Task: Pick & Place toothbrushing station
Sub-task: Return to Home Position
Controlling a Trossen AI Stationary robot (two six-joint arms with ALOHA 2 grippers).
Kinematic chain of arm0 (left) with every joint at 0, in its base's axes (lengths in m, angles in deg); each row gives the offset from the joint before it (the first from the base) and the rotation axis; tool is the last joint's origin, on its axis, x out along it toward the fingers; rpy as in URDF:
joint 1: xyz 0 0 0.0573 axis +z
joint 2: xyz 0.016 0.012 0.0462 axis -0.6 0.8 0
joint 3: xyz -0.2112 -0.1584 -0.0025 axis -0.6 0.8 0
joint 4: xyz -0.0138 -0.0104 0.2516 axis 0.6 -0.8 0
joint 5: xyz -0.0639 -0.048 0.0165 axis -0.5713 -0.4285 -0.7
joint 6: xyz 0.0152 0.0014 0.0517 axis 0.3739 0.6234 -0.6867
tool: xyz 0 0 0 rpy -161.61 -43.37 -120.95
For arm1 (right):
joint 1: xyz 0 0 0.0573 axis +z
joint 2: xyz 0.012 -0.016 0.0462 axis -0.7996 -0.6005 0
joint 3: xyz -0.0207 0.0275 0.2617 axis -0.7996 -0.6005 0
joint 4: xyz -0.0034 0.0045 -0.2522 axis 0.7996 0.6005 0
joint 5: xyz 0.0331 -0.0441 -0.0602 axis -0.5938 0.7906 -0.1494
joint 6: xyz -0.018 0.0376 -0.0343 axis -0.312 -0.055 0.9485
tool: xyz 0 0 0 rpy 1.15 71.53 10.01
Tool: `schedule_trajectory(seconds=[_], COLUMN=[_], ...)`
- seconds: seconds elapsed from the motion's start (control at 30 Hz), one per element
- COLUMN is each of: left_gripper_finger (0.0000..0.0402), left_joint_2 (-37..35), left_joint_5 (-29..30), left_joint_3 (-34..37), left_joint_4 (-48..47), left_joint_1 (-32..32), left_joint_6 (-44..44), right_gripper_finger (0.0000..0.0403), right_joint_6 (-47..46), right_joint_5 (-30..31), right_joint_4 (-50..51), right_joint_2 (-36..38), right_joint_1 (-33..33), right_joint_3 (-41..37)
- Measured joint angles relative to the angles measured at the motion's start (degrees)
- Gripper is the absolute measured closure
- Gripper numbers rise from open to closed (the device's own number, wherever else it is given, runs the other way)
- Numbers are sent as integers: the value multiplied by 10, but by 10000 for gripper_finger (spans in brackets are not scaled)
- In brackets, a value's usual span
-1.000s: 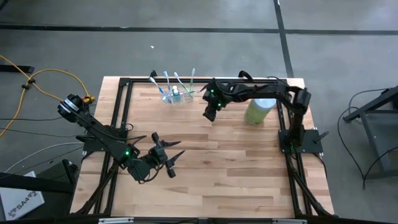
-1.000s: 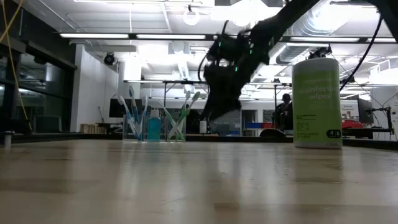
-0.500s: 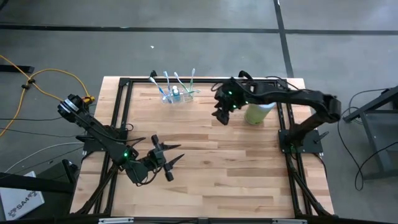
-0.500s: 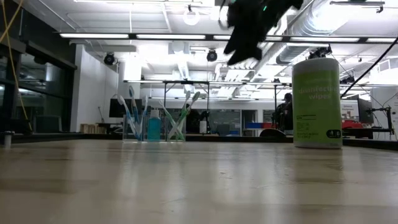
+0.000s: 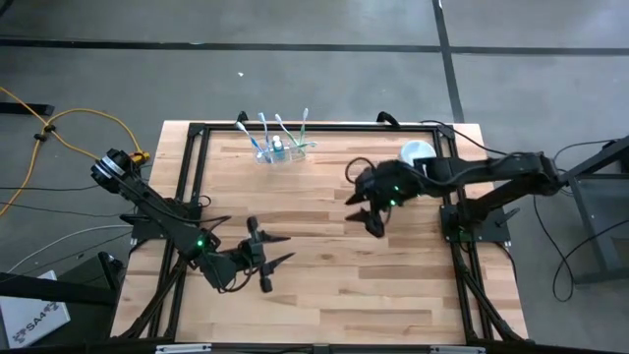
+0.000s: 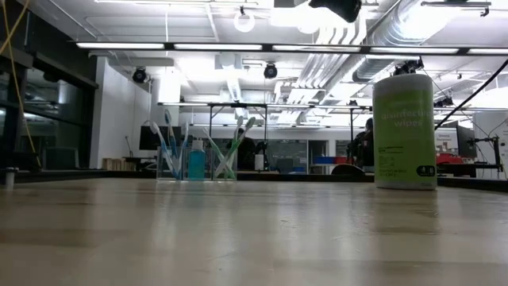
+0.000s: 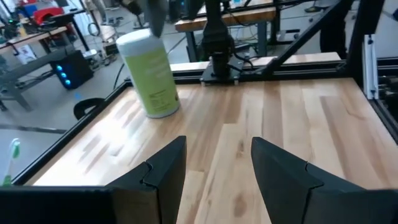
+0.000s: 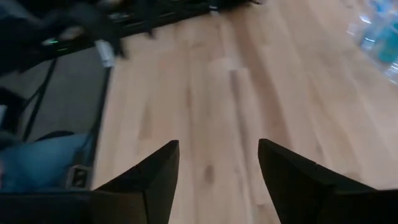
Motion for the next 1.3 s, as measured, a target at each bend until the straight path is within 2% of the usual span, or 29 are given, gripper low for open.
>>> schedule_trajectory(seconds=[0.17, 0.37, 0.47, 0.6, 0.73, 0.87, 1.13, 1.3], left_gripper_finger=[227, 227, 227, 227, 227, 227, 227, 227], left_joint_2=[0, 0, 1, -2, -23, -52, -136, -188], left_joint_5=[0, 0, 0, 0, -28, -34, -33, -39], left_joint_3=[0, 0, 0, 0, 0, 8, 47, 109], left_joint_4=[-1, 0, -1, -18, -98, -154, -153, -131], left_joint_1=[-18, -38, -43, -43, -37, -32, -31, -21], left_joint_6=[9, -24, -29, 4, 67, 108, 73, 84], right_gripper_finger=[192, 192, 192, 192, 192, 192, 192, 192], right_joint_6=[-12, 47, 4, 6, 28, 41, 37, 39], right_joint_5=[1, -8, -22, -10, 12, 15, 19, 38], right_joint_4=[-10, -27, -18, -15, -31, -97, -287, -344], right_joint_2=[8, 8, 8, 18, 60, 137, 316, 403], right_joint_1=[59, 121, 138, 162, 188, 209, 218, 216], right_joint_3=[0, 0, 0, 0, -6, -80, -314, -407])
